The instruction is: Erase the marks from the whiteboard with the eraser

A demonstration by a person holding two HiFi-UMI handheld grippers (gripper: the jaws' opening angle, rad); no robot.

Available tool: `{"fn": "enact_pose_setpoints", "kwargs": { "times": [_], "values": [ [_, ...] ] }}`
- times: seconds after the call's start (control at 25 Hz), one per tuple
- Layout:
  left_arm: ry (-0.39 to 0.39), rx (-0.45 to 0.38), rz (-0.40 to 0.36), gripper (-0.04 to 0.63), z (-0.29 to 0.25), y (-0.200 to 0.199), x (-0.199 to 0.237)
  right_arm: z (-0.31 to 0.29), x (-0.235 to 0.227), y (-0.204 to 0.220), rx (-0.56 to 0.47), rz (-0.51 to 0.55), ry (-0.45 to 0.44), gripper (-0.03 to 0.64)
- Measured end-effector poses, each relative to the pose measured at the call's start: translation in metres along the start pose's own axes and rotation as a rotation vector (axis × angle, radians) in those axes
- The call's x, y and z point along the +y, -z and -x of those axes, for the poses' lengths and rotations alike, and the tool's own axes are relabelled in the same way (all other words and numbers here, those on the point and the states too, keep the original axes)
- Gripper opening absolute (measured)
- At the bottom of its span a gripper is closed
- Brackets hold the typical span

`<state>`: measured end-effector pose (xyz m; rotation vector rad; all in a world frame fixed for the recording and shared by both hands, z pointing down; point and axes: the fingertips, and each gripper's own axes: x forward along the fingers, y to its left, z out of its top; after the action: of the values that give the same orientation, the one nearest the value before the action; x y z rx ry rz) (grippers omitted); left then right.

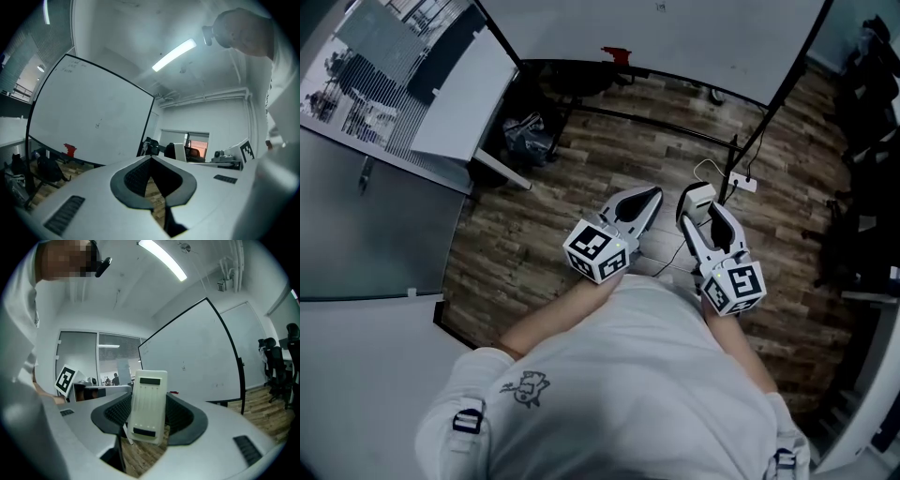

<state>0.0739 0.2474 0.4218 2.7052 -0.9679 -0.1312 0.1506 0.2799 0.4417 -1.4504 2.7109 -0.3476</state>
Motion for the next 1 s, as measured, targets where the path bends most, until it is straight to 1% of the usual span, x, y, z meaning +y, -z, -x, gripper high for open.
{"fn": "enact_pose_setpoints", "kwargs": {
  "times": [0.32, 0.6, 0.84, 1.0],
  "values": [
    [-0.008, 0.015, -0.004, 0.008, -0.032, 0.008, -0.012, 0.012, -0.033, 0.001, 0.002, -0.035, -0.007, 0.236],
    [0.032, 0.028, -0.009, 0.008, -0.056, 0.010, -0.017, 0.013, -0.056, 0.002, 0.006, -0.047, 0.028, 0.235],
    [0.080, 0.029, -0.003, 0.008, -0.080, 0.006, -0.006, 0.002, -0.072, -0.004, 0.008, -0.028, 0.065, 0.236],
    [0.102, 0.032, -0.006, 0.008, -0.092, 0.001, 0.012, -0.016, -0.085, -0.006, 0.014, -0.028, 0.090, 0.235]
  ]
}}
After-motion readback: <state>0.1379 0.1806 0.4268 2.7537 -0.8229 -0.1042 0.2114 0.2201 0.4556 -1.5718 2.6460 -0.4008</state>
